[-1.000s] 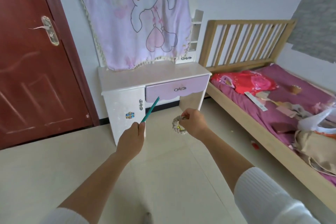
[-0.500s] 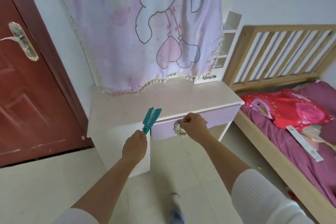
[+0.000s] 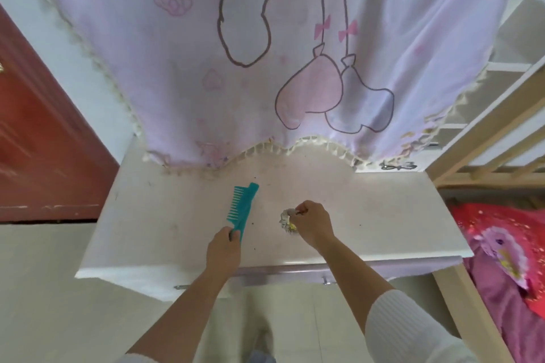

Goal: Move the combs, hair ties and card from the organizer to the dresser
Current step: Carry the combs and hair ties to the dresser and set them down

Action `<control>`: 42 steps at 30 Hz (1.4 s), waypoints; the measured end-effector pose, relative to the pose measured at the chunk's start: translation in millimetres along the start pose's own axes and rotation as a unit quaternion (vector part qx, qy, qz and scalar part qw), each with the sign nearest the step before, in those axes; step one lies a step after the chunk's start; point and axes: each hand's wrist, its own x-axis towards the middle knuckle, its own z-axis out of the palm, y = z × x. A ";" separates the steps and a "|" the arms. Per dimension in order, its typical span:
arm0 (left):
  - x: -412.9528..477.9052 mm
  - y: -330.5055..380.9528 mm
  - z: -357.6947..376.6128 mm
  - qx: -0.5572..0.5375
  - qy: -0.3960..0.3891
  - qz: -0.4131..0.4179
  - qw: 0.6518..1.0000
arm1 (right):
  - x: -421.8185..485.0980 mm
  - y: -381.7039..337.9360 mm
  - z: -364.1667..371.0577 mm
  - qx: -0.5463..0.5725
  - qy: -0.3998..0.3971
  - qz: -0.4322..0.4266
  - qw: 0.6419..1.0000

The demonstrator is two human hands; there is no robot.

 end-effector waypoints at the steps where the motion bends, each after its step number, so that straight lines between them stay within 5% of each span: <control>1: 7.1 1.2 3.9 -0.009 0.005 -0.009 1.000 | 11.0 -1.5 6.3 0.018 -0.012 0.010 1.000; 6: 27.8 2.6 21.9 -0.056 0.038 -0.050 0.996 | 46.8 -7.5 36.4 0.151 -0.057 0.125 0.979; 8: 32.0 0.3 25.0 -0.053 0.041 -0.066 0.996 | 56.1 -2.5 43.0 0.124 -0.057 0.140 0.981; 15: 40.1 -2.7 18.0 0.033 0.067 -0.052 0.996 | 67.8 10.6 37.9 -0.104 -0.031 0.043 0.993; 24: 45.4 -13.4 6.8 0.070 0.056 -0.067 0.994 | 60.9 -4.9 19.5 -0.039 -0.082 -0.085 0.992; 29: 43.0 -13.8 3.8 -0.051 0.063 -0.084 0.993 | 62.3 -13.9 3.1 0.194 -0.114 0.017 0.974; 34: 35.1 -26.4 -10.7 -0.237 0.136 -0.133 0.953 | 65.9 11.3 -16.5 0.345 0.008 0.142 0.928; 37: 30.8 -41.5 -14.8 -0.270 0.195 -0.176 0.926 | 61.6 41.0 -15.4 0.281 0.071 0.215 0.933; 42: 33.3 -47.8 -12.9 -0.148 0.159 -0.160 0.963 | 52.7 61.2 1.5 0.131 0.070 0.209 0.967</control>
